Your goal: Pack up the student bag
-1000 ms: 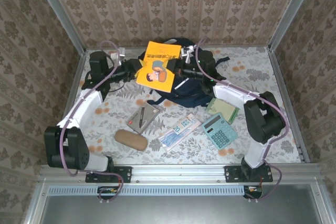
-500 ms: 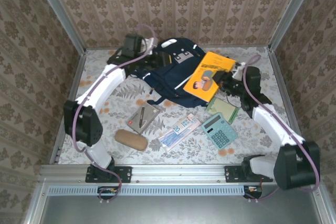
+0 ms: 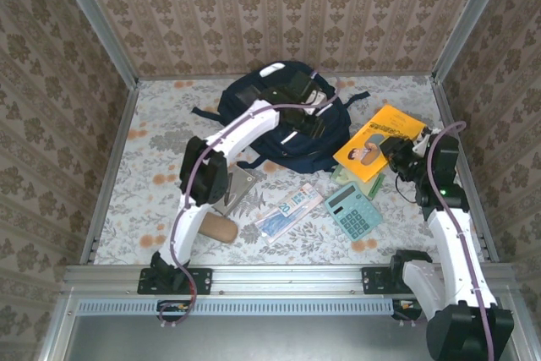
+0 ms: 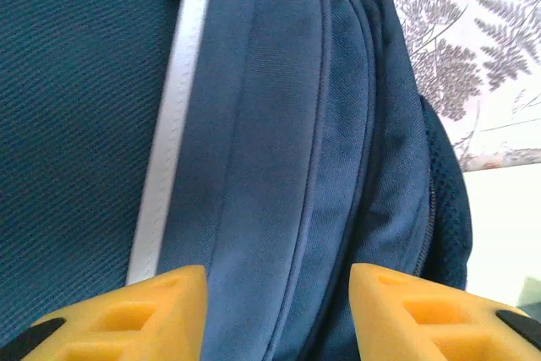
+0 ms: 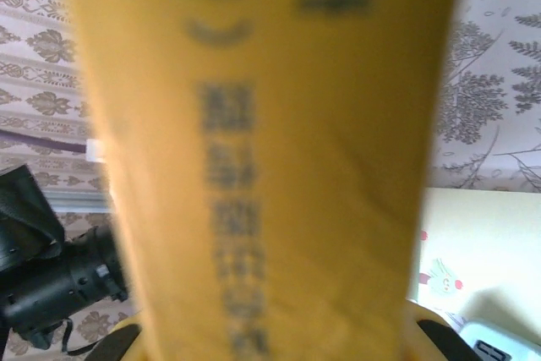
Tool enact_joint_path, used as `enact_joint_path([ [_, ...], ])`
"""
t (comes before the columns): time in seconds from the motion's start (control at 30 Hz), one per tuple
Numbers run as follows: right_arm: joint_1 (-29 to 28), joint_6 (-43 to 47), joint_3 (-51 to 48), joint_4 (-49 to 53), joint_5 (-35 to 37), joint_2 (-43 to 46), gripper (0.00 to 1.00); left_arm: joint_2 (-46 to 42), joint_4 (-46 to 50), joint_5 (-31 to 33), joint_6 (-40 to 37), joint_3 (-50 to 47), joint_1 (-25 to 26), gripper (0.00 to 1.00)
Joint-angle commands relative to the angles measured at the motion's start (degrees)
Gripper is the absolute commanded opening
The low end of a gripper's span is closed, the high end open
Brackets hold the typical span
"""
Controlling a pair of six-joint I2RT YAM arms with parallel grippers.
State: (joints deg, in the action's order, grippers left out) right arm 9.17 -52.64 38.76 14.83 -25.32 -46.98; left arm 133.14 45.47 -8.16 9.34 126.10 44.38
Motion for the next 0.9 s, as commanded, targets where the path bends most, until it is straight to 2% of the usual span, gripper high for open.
enact_joint_path([
  [0.0,0.57,1.30,0.48,1.26,-1.72,1.97,0.00,2.52,4.10,5.86,-5.63,4.35,1.05,0.49],
  [0.4,0.66,-2.82,-1.95,-2.23,-4.21,1.90,0.00,9.94,4.45,22.22,-14.03,6.53,5.15,0.55],
  [0.47,0.67,-3.33,-2.37,-3.12,-5.12,1.88,0.00,10.51,4.36,25.23,-13.66,6.65,5.22,0.42],
  [0.5,0.66,-3.34,-2.46,-3.50,-5.58,1.81,0.00,10.51,4.25,26.38,-13.58,6.76,5.24,0.32],
  [0.57,0.66,-3.05,-2.55,-3.74,-6.49,1.50,0.00,10.00,4.40,28.19,-13.33,7.26,5.22,0.04],
  [0.6,0.63,-2.91,-2.63,-4.13,-6.91,1.29,0.00,9.32,4.45,28.99,-12.94,7.49,5.19,0.00],
  [0.87,0.05,-4.19,-2.91,-10.22,-11.97,-3.77,0.00,-1.30,3.67,28.91,-10.14,7.72,4.20,0.00],
])
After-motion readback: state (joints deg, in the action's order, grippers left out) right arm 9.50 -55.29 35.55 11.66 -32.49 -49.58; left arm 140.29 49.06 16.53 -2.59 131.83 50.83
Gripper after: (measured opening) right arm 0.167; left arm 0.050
